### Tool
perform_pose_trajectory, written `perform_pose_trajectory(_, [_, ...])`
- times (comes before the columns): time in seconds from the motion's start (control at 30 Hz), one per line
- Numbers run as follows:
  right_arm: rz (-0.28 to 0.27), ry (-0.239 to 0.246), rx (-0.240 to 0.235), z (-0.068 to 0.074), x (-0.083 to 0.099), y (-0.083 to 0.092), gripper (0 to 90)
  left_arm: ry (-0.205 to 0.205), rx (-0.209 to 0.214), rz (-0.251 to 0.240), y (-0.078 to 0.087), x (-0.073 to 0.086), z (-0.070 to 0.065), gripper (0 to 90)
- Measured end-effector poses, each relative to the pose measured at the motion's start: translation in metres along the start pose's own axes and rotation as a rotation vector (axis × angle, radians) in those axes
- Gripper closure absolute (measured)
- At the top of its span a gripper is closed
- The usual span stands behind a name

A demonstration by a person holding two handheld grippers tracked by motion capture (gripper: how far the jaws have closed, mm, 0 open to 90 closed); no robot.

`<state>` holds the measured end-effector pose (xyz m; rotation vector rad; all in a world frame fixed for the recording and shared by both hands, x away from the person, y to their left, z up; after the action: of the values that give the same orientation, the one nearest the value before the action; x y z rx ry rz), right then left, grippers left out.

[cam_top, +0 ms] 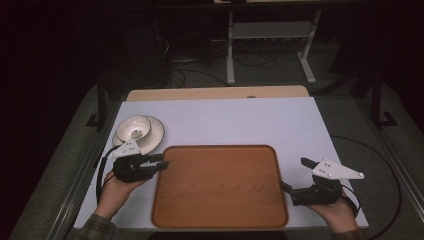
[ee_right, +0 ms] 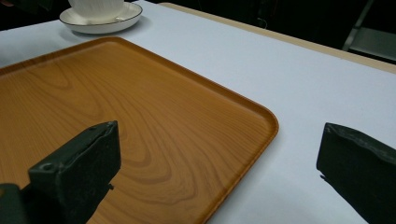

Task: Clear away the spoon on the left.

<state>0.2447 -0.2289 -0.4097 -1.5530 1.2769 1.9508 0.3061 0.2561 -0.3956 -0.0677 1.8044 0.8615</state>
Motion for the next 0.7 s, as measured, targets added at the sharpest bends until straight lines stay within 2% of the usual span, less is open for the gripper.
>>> perform_pose_trajectory(0.27, [0.001, 0.001, 0.002, 0.000, 0.000, 0.000, 0.0, 0.008, -0.026, 0.005, -0.001, -0.005, 0.009, 88.4])
perform_pose_trajectory(0.47, [-0.002, -0.002, 0.005, -0.001, 0.000, 0.001, 0.0, 0.006, -0.066, 0.002, 0.002, -0.008, 0.021, 89.6])
perform_pose_trajectory(0.5, [-0.003, -0.002, 0.006, -0.001, 0.000, 0.001, 0.0, 0.016, -0.081, -0.001, 0.003, -0.007, 0.026, 89.6])
perform_pose_trajectory(0.7, [0.001, -0.002, 0.007, -0.001, 0.000, 0.001, 0.0, 0.028, -0.097, 0.000, 0.008, -0.003, 0.031, 89.6])
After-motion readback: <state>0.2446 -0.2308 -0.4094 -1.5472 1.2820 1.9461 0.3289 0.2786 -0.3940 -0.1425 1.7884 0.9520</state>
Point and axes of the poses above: each handheld gripper's, and its own axes: y roughly backward along the jaws, x roughly out of its underside, z roughly to its left, the point moved 2 cm from there along -y, roughly forward along the jaws, and after that the axes turned 3 degrees about x, right-handed, at the moved point
